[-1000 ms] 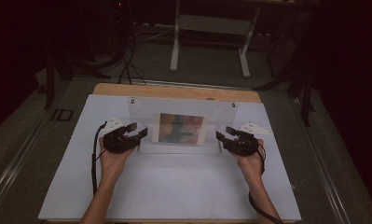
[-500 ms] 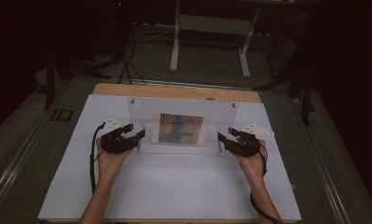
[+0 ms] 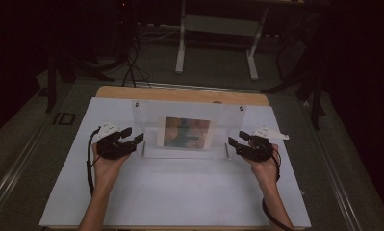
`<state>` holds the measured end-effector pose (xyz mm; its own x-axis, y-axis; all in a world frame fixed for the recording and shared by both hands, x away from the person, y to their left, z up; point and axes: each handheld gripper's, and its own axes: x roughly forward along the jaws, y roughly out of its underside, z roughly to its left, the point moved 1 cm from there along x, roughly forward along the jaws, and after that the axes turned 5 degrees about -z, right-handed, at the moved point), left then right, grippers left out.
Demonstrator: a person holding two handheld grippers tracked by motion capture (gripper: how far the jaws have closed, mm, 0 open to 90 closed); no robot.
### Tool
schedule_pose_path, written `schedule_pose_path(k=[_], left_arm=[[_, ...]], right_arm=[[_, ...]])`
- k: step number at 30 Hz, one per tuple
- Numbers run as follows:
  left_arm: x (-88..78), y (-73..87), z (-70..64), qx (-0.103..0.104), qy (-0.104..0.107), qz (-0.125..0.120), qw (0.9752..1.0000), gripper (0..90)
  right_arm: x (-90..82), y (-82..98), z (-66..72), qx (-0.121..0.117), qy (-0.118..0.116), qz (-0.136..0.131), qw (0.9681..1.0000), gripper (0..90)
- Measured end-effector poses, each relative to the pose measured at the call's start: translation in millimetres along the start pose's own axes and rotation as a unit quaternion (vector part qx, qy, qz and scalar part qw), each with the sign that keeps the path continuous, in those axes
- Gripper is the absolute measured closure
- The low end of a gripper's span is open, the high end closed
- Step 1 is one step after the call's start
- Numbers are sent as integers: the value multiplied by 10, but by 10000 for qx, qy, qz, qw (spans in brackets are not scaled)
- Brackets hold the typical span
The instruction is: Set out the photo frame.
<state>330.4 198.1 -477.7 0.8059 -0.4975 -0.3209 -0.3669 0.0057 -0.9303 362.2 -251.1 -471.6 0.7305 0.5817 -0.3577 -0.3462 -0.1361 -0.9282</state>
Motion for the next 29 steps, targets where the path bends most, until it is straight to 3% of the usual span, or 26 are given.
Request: schedule_pose_path(k=[8, 17, 21, 23, 29], left_arm=[[-77, -20, 70, -20, -113, -23, 9999, 429], [-103, 8, 162, -33, -333, 75, 9994, 428], [-107, 14, 182, -39, -379, 98, 9992, 429], [-101, 36, 204, -5, -507, 161, 9986, 429], [-46, 124, 274, 23, -756, 483, 9960, 429]], right_arm=[[-115, -40, -54, -57, -48, -133, 9999, 433], [-280, -66, -187, -21, -83, -319, 9995, 545], [-296, -55, -217, -16, -41, -291, 9996, 588], [-300, -37, -242, -28, 36, -237, 9997, 630], [-259, 27, -320, -34, 258, 7, 9997, 640]])
